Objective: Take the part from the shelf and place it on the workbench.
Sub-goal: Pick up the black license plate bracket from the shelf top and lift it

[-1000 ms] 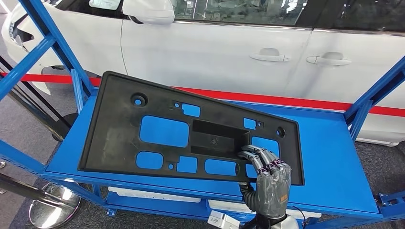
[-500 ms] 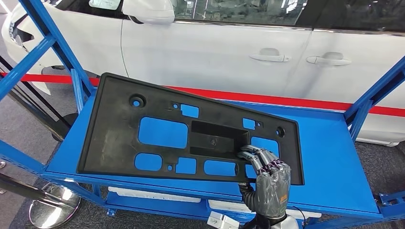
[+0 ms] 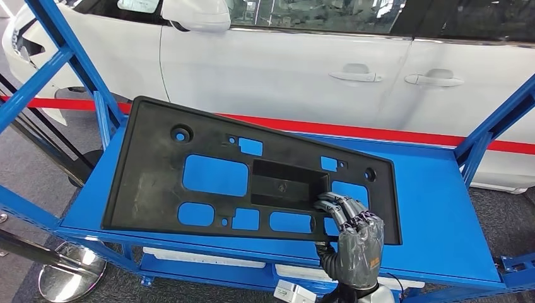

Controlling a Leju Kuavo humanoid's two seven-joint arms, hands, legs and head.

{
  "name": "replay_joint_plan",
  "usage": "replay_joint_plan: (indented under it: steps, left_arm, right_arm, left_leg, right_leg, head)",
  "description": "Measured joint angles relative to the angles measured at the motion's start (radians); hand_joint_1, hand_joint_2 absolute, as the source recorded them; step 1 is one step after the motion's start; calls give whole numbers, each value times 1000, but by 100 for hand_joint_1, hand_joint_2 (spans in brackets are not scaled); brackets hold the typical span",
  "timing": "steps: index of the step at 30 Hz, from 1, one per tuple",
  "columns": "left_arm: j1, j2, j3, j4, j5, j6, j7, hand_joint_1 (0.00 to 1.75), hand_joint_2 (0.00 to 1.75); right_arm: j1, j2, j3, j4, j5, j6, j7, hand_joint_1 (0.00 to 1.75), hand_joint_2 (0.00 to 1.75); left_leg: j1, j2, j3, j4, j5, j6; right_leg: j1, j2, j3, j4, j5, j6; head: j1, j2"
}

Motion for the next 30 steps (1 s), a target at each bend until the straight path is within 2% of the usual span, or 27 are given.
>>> replay_joint_plan:
  steps: [16,21,26,28,29,30]
  left_arm:
    - [-5,-4,0,-1,-3,24,27,0,175]
    - [-5,-4,0,-1,-1,24,31,0,175]
    - [-5,-4,0,-2,-1,24,33,0,175]
    - [-5,-4,0,-2,0,23,33,0,175]
    - [-5,-4,0,-2,0,23,33,0,175]
    - [-6,-4,0,-2,0,23,33,0,175]
  right_arm:
    - [-11,0,2,0,2,0,14,175,175]
    - [-14,0,5,0,1,0,14,175,175]
    - [-15,0,8,0,0,0,14,175,175]
    - [-15,0,8,0,0,0,15,175,175]
    - [-16,0,8,0,0,0,15,175,175]
    - [-17,0,8,0,0,0,15,175,175]
  left_leg:
    - [0,0,0,0,0,0]
    - [-6,0,0,2,-2,2]
    - [-11,0,1,-1,-3,10]
    - [-5,1,7,-15,3,18]
    - [-2,2,10,-22,6,23]
    - [0,3,12,-26,8,25]
  right_leg:
    - [0,0,0,0,0,0]
    - [-2,0,0,-2,1,2]
    - [-9,0,2,-6,2,13]
    - [-10,-1,-1,9,-10,18]
    - [-10,-1,-15,41,-30,19]
    - [-11,-2,-42,95,-60,19]
  head:
    - [0,0]
    - [0,0]
    - [0,0]
    - [0,0]
    - [0,0]
    - [0,0]
